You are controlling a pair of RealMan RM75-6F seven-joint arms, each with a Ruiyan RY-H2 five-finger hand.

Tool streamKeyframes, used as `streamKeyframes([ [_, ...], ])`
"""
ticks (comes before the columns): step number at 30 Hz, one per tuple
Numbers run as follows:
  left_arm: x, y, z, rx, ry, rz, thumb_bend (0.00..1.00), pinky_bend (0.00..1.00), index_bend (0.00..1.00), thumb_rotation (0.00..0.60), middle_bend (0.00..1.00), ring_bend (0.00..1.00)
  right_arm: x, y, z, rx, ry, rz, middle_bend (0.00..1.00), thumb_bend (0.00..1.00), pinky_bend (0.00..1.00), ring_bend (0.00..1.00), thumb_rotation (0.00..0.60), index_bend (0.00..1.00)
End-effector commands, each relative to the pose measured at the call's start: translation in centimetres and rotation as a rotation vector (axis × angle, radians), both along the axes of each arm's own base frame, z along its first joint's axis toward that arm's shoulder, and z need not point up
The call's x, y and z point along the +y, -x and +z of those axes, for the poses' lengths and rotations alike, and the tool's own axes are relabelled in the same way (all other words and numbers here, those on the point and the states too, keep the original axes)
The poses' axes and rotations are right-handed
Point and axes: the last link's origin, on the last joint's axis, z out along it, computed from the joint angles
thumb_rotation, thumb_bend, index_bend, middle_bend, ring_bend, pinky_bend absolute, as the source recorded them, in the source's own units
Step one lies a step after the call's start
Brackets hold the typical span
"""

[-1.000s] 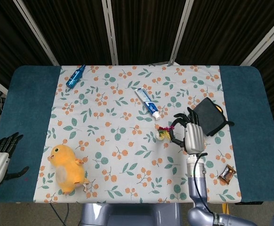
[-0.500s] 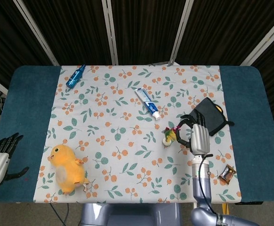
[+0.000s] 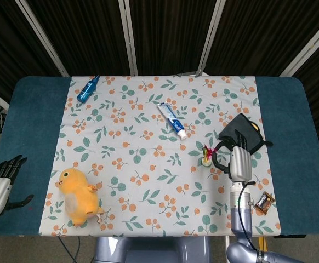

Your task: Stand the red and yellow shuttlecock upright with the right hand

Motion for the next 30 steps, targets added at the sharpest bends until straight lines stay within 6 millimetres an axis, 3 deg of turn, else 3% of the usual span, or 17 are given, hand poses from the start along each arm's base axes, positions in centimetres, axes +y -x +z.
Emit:
streamKeyframes([
  [1,0.0,0.0,0.0,0.000,0.000,0.001,0.24,0.00,0.00,0.599,0.00,0.00,0.1,0.2,0.0,0.001,-0.001,-0.006,0.30,0.41,0.00,0.00,0.600,0.62],
  [9,0.0,0.0,0.0,0.000,0.001,0.004,0.24,0.00,0.00,0.600,0.00,0.00,0.1,0.8,0.4,0.003,0.012,-0.021,0.30,0.41,0.00,0.00,0.600,0.61],
  [13,0.0,0.1,0.0,0.001,0.000,0.004,0.24,0.00,0.00,0.597,0.00,0.00,0.2,1.1,0.8,0.016,0.024,-0.020,0.26,0.41,0.00,0.00,0.600,0.53],
  [19,0.0,0.1,0.1,0.001,-0.001,0.003,0.24,0.00,0.00,0.599,0.00,0.00,0.6,1.9,1.3,0.038,0.041,-0.029,0.25,0.41,0.00,0.00,0.600,0.49],
  [30,-0.1,0.1,0.1,0.007,-0.004,0.004,0.24,0.00,0.00,0.600,0.00,0.00,2.4,4.8,3.2,0.104,0.022,-0.105,0.00,0.36,0.00,0.00,0.600,0.12],
])
